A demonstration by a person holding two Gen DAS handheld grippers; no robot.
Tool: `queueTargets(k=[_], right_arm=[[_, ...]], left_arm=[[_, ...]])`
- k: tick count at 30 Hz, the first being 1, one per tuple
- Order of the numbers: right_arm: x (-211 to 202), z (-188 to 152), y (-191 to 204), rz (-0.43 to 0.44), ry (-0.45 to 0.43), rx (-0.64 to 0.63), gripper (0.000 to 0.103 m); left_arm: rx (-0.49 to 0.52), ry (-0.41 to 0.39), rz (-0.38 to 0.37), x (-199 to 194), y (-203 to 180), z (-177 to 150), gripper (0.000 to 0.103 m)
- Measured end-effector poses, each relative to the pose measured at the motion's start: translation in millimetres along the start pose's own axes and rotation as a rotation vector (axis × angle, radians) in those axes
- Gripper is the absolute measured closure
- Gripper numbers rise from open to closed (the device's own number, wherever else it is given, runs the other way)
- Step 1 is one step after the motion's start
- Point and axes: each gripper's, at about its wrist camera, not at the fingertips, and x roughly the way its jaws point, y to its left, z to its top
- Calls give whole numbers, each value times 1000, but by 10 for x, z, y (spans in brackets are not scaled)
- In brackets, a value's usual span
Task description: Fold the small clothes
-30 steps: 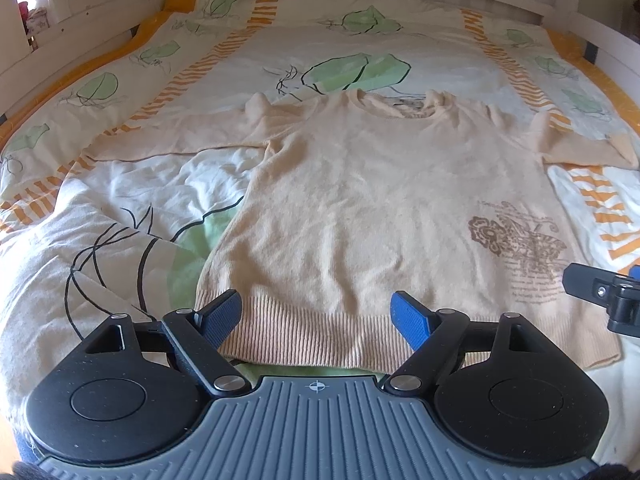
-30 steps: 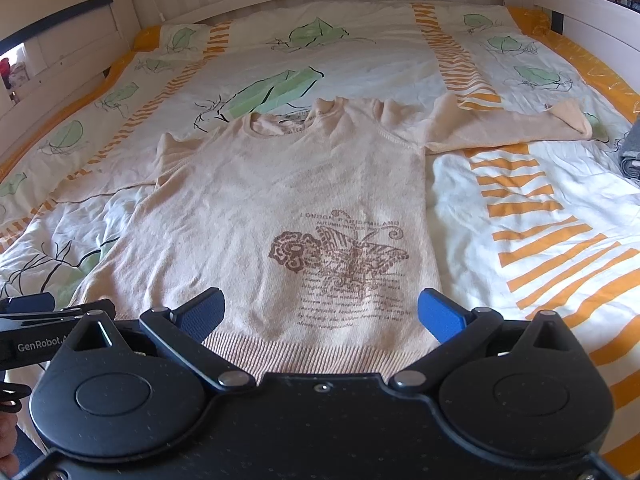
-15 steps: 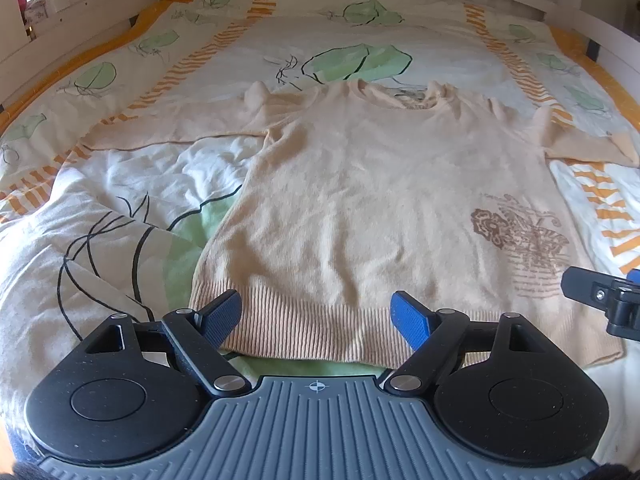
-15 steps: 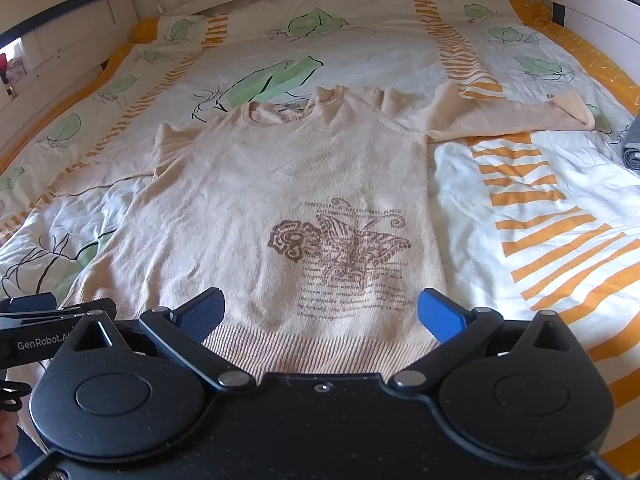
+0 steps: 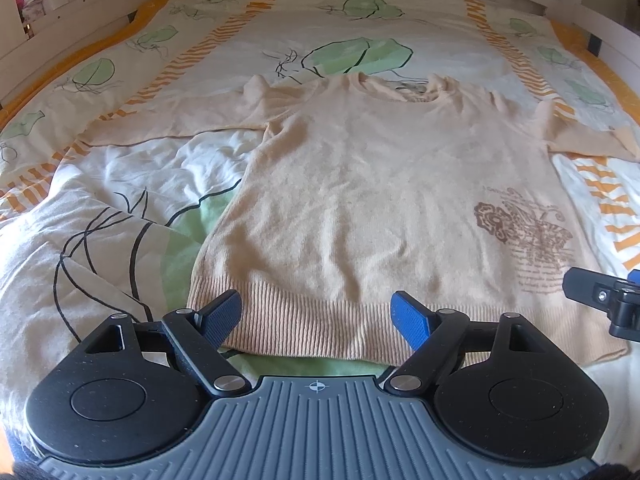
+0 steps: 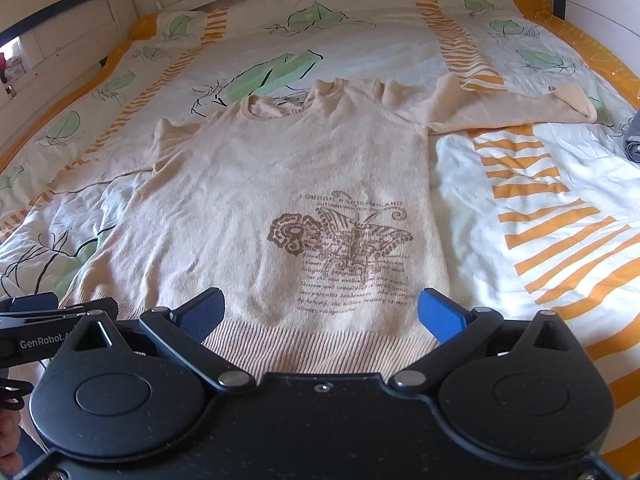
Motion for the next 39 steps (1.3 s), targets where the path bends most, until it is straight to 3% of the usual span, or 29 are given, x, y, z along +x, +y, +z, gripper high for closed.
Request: queueTargets(k=[16,28,39], right_arm=[[22,-8,-19,-3,13,13,1],[66,13,-27,-51,34,21,1],[175,194,49,-123,-23,-94,1]], left_arm=[[15,4,-27,13,-15,-22,22],[-17,-52,-67,-51,20,19,22],[-58,-77,22,59,196,229,22]])
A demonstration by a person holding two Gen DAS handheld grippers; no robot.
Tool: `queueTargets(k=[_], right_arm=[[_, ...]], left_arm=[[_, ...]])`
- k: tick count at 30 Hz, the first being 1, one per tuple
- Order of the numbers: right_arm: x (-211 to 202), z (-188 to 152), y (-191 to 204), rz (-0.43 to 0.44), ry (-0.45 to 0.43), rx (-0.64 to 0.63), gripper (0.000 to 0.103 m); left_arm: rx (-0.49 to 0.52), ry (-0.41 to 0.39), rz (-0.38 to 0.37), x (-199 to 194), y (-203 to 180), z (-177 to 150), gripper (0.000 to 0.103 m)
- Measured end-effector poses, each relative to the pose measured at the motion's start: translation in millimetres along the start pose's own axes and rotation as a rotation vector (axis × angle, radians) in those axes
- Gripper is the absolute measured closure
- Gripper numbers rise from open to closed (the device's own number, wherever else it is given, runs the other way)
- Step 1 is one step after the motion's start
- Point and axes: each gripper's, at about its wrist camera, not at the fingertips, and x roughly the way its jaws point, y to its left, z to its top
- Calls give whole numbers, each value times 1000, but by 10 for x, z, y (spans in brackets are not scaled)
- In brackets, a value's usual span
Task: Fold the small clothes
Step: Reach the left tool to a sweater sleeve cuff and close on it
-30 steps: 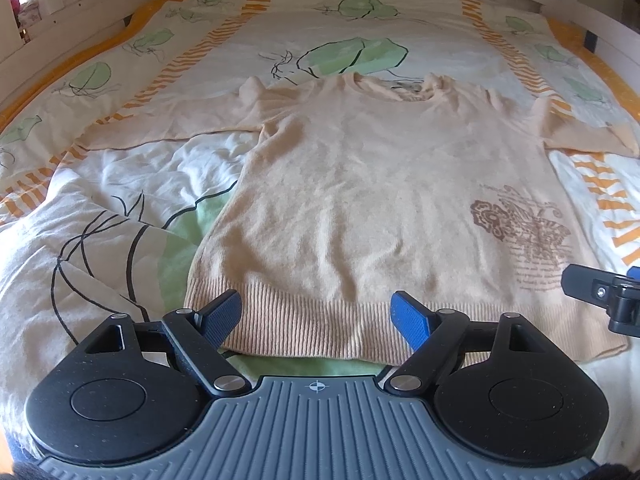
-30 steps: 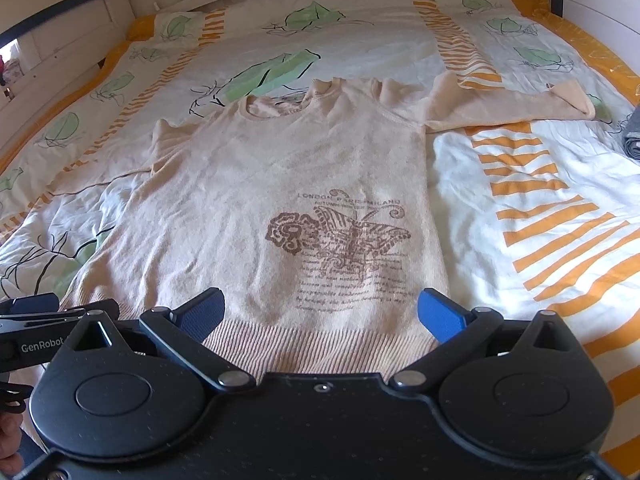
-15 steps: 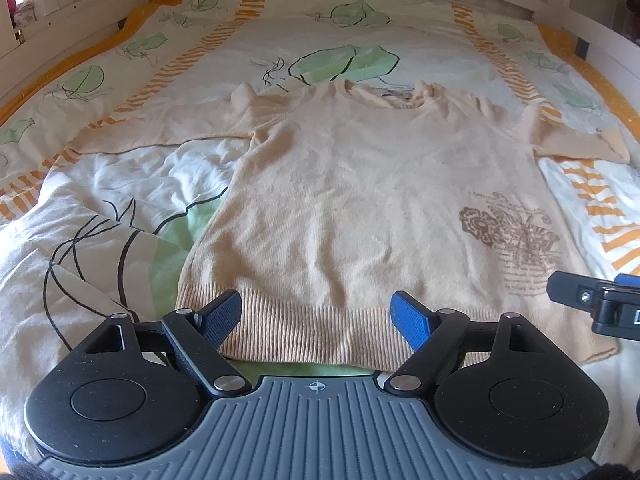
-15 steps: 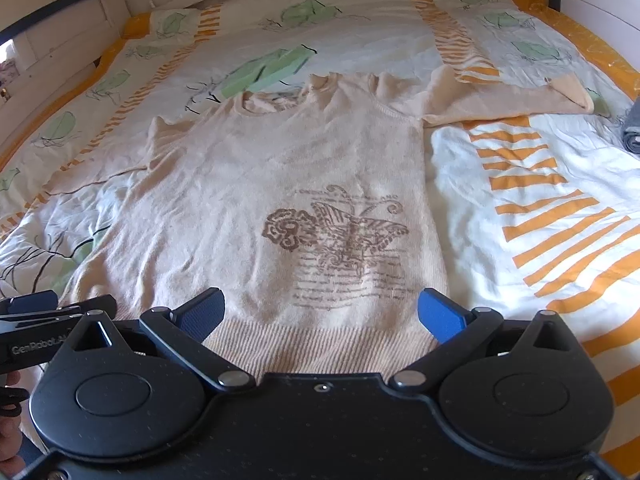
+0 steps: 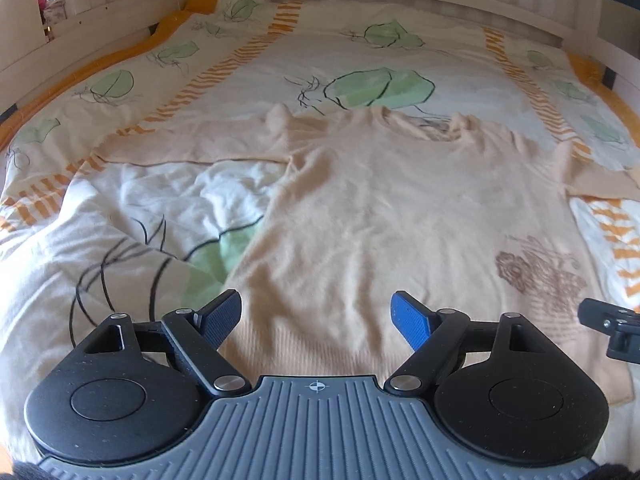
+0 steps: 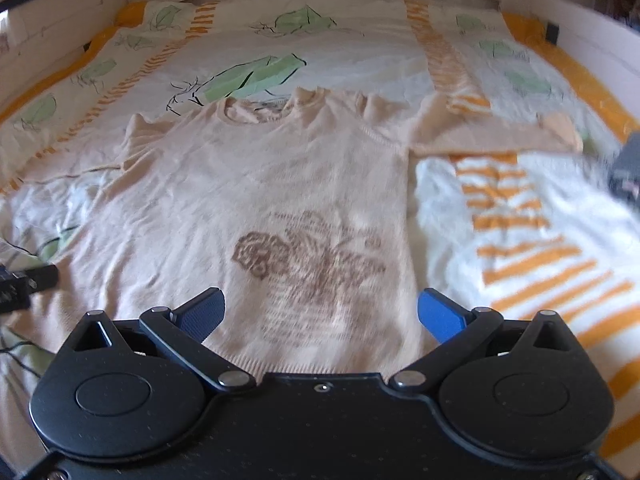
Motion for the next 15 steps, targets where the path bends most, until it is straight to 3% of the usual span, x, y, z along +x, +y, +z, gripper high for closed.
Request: queueTargets(k=[5,9,15], right_arm=[[152,164,146,-68,11,-97,1],[285,249,317,-86,-8,-194,1],[494,392,573,-86,-35,-279,1]], left_arm=[[-18,9,-8,156,138,150,22],[-113,36,-9,376,383,321,22],[-199,45,98,750,848,664,22]])
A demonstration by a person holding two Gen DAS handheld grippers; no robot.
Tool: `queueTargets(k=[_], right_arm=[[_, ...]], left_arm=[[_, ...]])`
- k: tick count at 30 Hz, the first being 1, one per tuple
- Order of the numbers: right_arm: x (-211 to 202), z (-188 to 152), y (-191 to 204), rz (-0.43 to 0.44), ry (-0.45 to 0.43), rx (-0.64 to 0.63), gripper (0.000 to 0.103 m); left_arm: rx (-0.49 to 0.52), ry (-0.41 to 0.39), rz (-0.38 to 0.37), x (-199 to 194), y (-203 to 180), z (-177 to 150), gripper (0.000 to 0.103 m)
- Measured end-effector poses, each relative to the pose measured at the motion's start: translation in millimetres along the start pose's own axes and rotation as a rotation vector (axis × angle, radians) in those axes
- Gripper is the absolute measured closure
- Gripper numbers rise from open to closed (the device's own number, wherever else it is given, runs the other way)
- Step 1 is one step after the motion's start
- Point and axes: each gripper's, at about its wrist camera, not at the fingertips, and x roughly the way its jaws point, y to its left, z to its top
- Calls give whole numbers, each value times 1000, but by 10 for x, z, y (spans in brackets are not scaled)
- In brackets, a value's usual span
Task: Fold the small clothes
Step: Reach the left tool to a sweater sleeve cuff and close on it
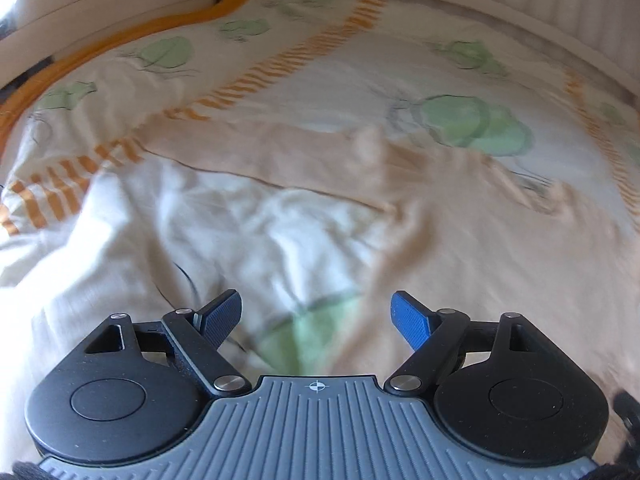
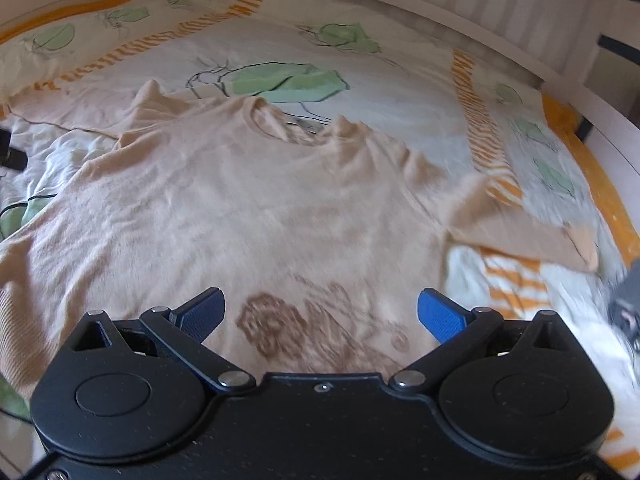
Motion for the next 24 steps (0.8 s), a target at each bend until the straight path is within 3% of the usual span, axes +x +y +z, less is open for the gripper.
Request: queueTargets(k=[7,13,18,24], right_arm=[[265,259,136,101,29,18,1],[455,437,75,163,62,122,1],[567,485,-126,226,42,305,1],[703,453,-384,269,46,558,1]], left_arm=[[-47,46,11,473,348,523,22],[-91,34,161,988,717,1030,22],[-143,37,198,1406,1088,1337,22],[-209,63,239,1870,1445,1482,22]])
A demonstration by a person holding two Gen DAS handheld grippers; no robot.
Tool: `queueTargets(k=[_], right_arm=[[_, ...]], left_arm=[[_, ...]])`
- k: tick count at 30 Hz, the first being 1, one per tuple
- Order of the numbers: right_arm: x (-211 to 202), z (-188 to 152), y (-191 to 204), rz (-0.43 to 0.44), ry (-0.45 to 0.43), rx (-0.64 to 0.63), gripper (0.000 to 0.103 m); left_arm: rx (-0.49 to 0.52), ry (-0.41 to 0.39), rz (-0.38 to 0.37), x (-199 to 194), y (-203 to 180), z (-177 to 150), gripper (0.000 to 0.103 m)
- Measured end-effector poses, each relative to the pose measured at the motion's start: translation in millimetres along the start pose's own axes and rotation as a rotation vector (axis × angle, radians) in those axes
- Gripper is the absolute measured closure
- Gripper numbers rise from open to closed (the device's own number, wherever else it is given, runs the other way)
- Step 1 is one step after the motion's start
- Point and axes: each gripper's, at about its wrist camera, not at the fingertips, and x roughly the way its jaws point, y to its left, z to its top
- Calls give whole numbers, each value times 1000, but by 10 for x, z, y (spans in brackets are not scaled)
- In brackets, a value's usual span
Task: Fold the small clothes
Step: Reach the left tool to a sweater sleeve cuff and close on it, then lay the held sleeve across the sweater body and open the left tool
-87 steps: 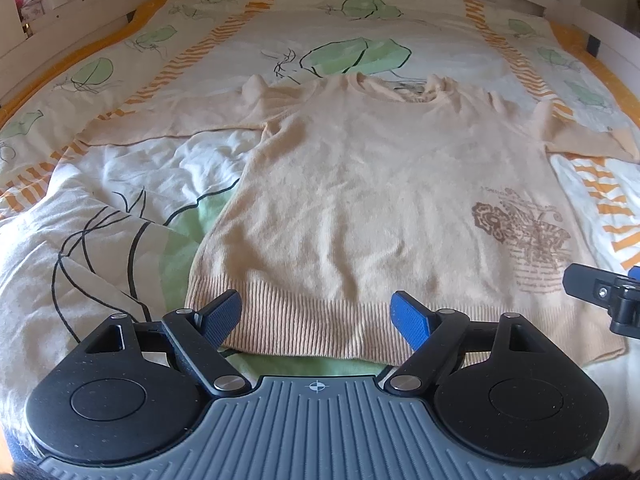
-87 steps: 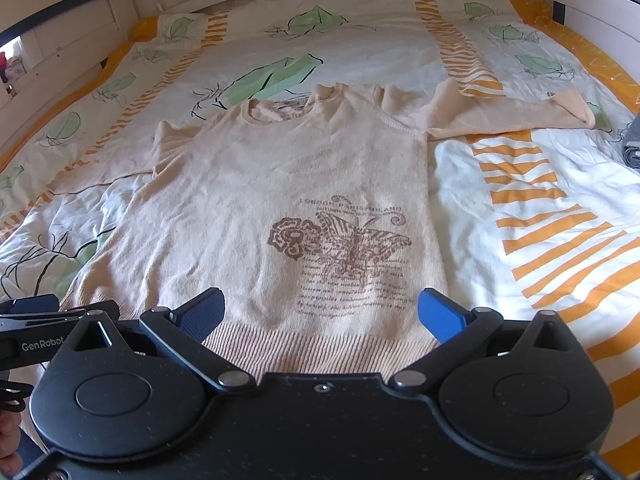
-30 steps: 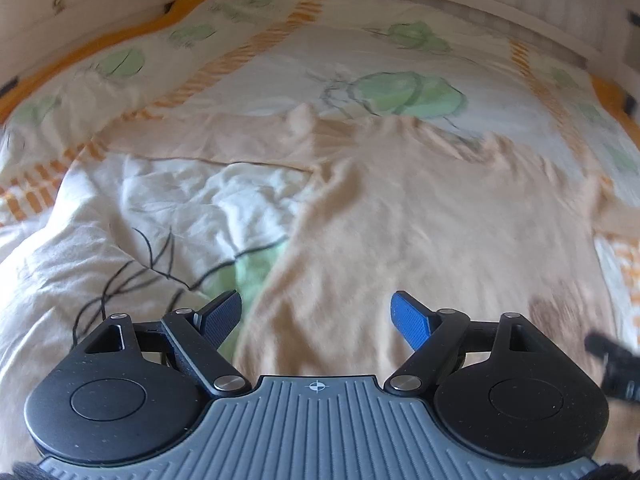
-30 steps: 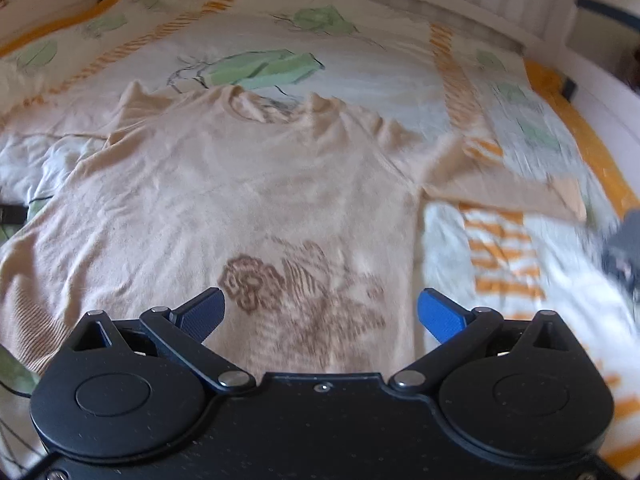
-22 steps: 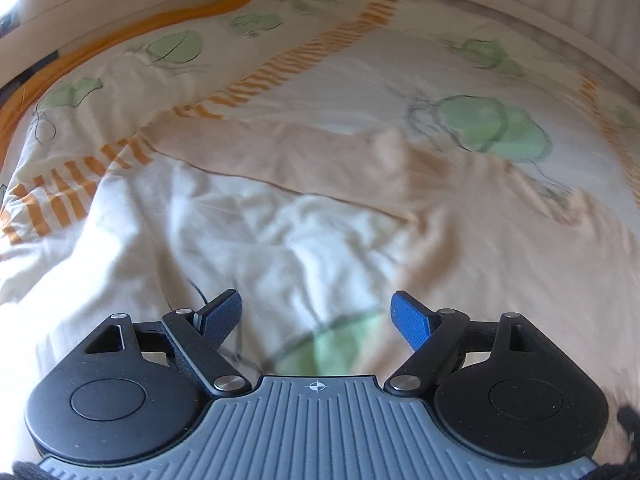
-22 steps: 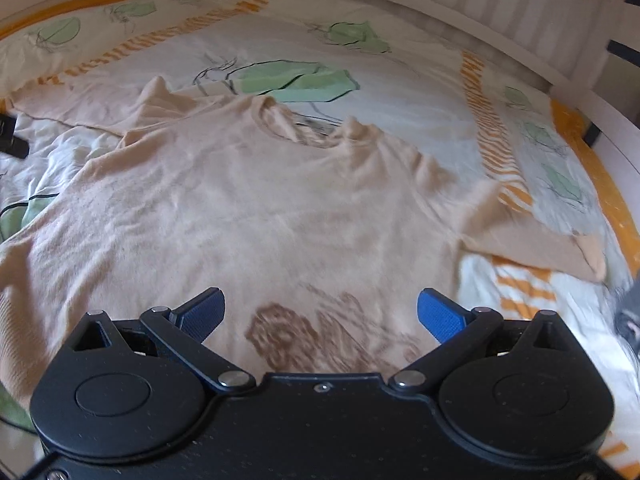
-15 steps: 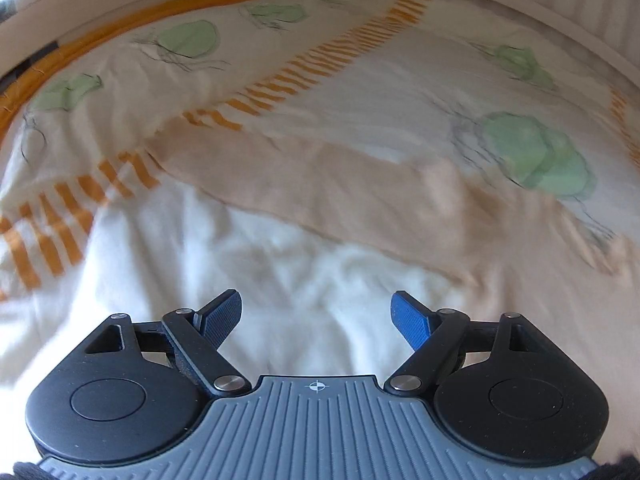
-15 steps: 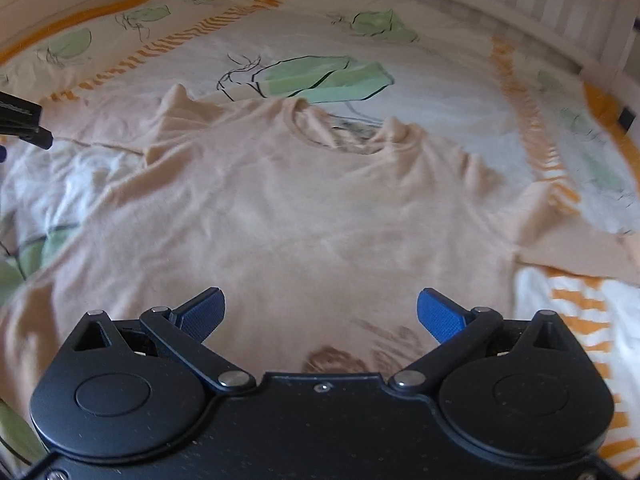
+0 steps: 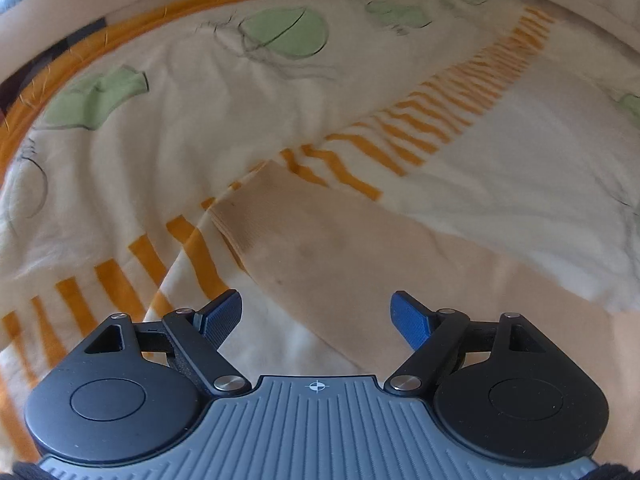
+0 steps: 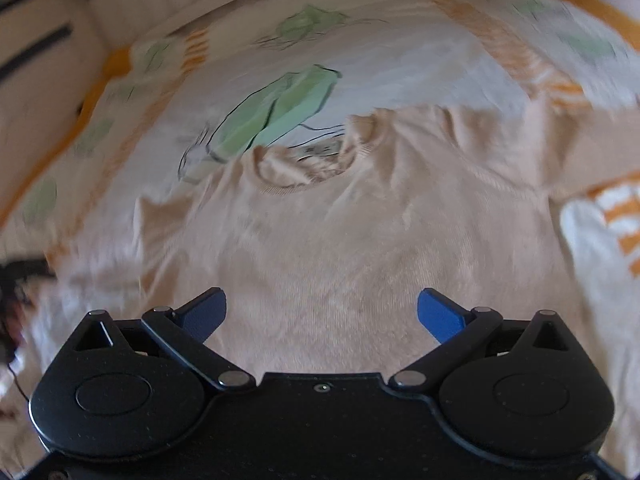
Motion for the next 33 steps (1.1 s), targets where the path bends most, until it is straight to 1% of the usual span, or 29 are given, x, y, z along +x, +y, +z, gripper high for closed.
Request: queueTargets(k=[1,3,5,8,9,10,11,12,13,14,16,20,24,26,29,31,33], right_arm=[[24,17,-40,9,10,30,1],[77,52,-92,20,33,55,1],[107,68,-91,14,46,37,3],[109,68,-52,-15,40,-24,3],[93,59,-47,-18,33,-37,3],[82,54,-46,-19,24,-47,3],[71,48,-50,-19,16,-53,3],[65,39,-61,-17,12,-56,3],[66,38,-77,-13,13,-58,3],[75,39,-97,-7,17,-59,3],[99,41,-160,9,27,-66,4],[138,74,-308,-9,34,-124,4],[139,144,-442,-38,7,-215,4],[136,162,-519,-50,-18,-236,4],[135,148,-667,-57,-57,-190,4],[156,156,-766,-60,-44,-136,4],[149,195,-846,-35,-24,-83,4]], left_arm=[[-17,16,7,90,25,26,22],[-53,37,-2,241,82,68,22],[-80,34,1,339,109,96,22],[-81,6,5,387,114,160,22],[-88,0,4,403,119,180,32],[-103,-5,7,414,129,202,44],[-121,-7,3,403,136,224,68],[-132,-4,-12,385,133,246,87],[-139,2,-31,357,124,283,95],[-142,3,-47,301,103,310,96],[-131,-21,-71,154,-7,355,96],[-17,-117,-133,-459,-350,355,96],[83,-200,-254,-1118,-803,268,96],[148,-237,-322,-1472,-1118,160,96],[240,-278,-415,-1871,-1600,-57,96],[300,-286,-476,-2080,-1963,-249,96],[345,-269,-540,-2187,-2275,-423,96]])
